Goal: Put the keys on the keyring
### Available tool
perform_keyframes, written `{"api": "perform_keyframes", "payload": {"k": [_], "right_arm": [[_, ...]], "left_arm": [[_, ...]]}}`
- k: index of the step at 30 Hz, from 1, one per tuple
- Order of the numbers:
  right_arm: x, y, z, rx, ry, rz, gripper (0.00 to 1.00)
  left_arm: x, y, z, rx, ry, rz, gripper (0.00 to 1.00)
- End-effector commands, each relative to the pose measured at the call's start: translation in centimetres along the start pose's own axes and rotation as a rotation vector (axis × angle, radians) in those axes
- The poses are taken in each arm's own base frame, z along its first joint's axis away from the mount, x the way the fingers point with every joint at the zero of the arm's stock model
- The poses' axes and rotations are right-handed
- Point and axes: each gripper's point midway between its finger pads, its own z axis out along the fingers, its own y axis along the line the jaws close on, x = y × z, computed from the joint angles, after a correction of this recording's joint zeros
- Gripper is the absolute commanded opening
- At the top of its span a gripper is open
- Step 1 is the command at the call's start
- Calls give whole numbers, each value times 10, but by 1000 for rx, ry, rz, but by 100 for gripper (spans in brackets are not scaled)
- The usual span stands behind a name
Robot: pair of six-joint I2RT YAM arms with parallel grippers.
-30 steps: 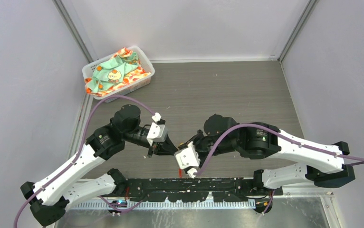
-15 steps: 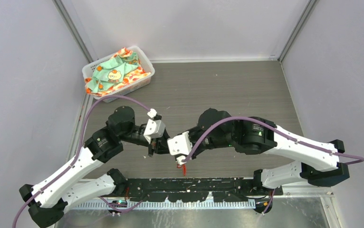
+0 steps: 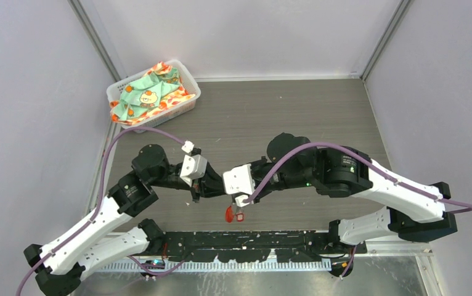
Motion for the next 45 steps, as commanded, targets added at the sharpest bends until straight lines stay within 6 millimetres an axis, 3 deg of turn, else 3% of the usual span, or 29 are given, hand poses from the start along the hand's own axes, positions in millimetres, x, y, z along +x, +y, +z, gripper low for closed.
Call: {"api": "perform_keyframes", "payload": {"k": [1,11,20,33,39,45], "right_arm": [[-17,-6,-10,13,-42,26,33],[-23,-34,-15,126,-39,55,40],[-33,-43,-9,128,-52,63,40],[-57,-63,-8,167,-110,86,41],[-74,-75,-15,216,-174,109,42],[-79,-98,-24,323,-179,108,46]], "left_arm": [[-30,5,-1,-34,-103,101,0],[-41,-3,-5,-17,-139,152,0],[-50,-1,-7,-42,-202,187,0],[-102,-5,-21,-103,-409,297,0],[-109,-9,-20,-78,-465,292,0],[-111,-10,-21,-73,-491,300,0]]}}
